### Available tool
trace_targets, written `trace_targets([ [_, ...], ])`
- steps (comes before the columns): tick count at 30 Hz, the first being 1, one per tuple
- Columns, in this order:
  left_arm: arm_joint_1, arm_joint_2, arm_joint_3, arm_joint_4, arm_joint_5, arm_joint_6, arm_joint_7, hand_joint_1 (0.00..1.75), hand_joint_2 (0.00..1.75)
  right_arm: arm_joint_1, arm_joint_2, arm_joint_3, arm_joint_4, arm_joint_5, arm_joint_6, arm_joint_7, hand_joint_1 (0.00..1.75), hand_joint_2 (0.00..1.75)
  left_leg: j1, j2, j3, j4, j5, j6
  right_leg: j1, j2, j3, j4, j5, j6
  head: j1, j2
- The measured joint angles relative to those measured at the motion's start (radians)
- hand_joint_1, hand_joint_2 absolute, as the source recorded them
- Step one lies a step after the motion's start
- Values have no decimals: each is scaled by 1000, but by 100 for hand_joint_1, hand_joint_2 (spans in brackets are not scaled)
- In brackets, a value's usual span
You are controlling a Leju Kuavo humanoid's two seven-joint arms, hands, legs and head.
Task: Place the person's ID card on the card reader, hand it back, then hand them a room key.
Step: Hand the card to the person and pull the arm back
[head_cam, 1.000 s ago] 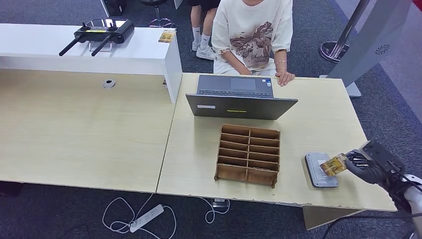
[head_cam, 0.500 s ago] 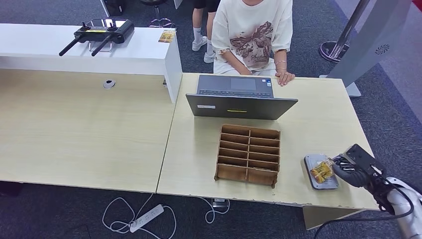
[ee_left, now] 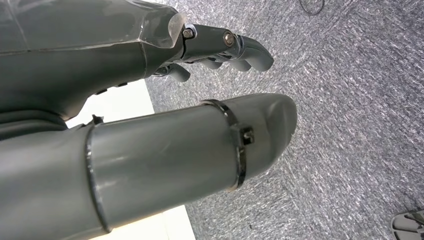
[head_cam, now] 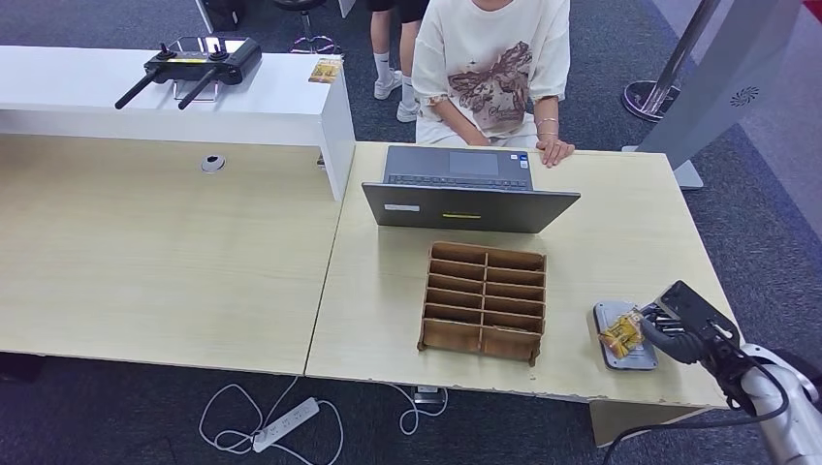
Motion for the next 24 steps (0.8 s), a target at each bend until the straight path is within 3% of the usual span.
trace_targets([
  [14, 0, 0, 0, 0, 6, 2, 0, 0, 0, -4, 7, 0, 5, -34, 19, -27, 175, 175, 0, 0, 0, 0, 0, 0, 0, 0, 0, 0, 0, 0, 0, 0],
  [24, 0, 0, 0, 0, 7, 2, -1, 0, 0, -8, 8, -27, 3, -146, 110, -88, 175, 175, 0, 0, 0, 0, 0, 0, 0, 0, 0, 0, 0, 0, 0, 0],
])
